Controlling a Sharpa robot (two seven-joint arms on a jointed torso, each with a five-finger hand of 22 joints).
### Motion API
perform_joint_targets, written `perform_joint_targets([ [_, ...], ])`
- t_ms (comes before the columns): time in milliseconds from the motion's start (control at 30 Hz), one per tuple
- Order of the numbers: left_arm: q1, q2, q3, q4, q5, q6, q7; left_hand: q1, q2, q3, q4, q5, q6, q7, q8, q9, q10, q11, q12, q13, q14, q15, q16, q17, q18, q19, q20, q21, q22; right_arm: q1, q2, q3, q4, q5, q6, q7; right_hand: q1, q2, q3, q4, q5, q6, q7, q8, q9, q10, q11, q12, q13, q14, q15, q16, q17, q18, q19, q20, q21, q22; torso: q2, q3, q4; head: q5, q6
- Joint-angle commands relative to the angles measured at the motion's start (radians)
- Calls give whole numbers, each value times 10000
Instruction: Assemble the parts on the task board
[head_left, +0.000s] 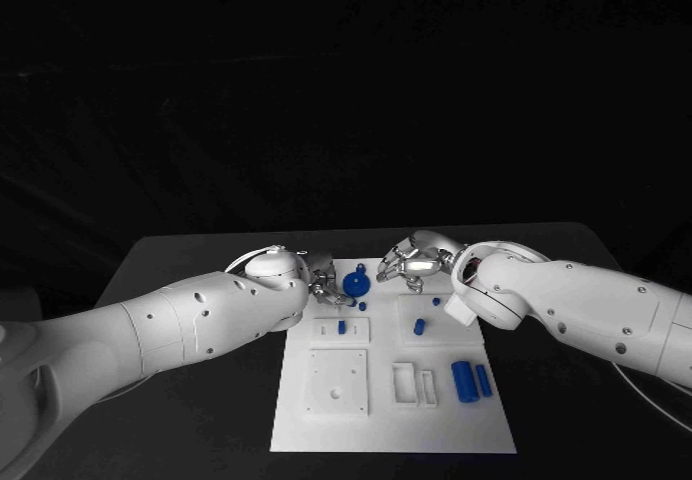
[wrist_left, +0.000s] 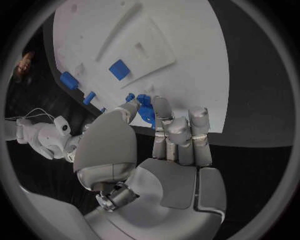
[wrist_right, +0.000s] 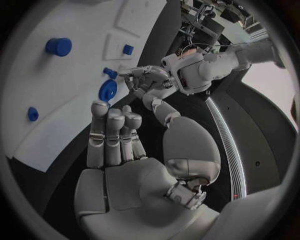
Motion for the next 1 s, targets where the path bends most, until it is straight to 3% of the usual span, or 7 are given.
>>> perform_joint_targets([
  [33, -3, 50, 1, -4, -74, 209, 53, -240, 16, -4, 9, -44, 69, -7, 65, 14, 89, 0, 43, 13, 13, -57, 53, 20, 179, 52, -853, 56, 174, -1, 2, 10, 17, -74, -37, 56, -8, 31, 24, 3, 48, 73, 7, -40, 16, 71, 7, 56, 10, 25, -44, 12, 18, 235, -16, -56, 71, 197, -6, 1, 12, -9, -2],
  [1000, -122, 378, -3, -459, -237, 404, 9, -542, 69, 182, -9, -43, 103, -45, 194, 61, 171, -36, 110, 66, 47, -94, 158, 78, 221, 79, -895, 160, 178, 0, -13, 19, 100, -73, 3, 40, -18, 44, 36, 8, 53, 88, 2, -38, 23, 90, 2, 69, 22, 45, -49, 16, 39, 234, -7, -67, 102, 192, 3, 5, 5, -61, -45],
])
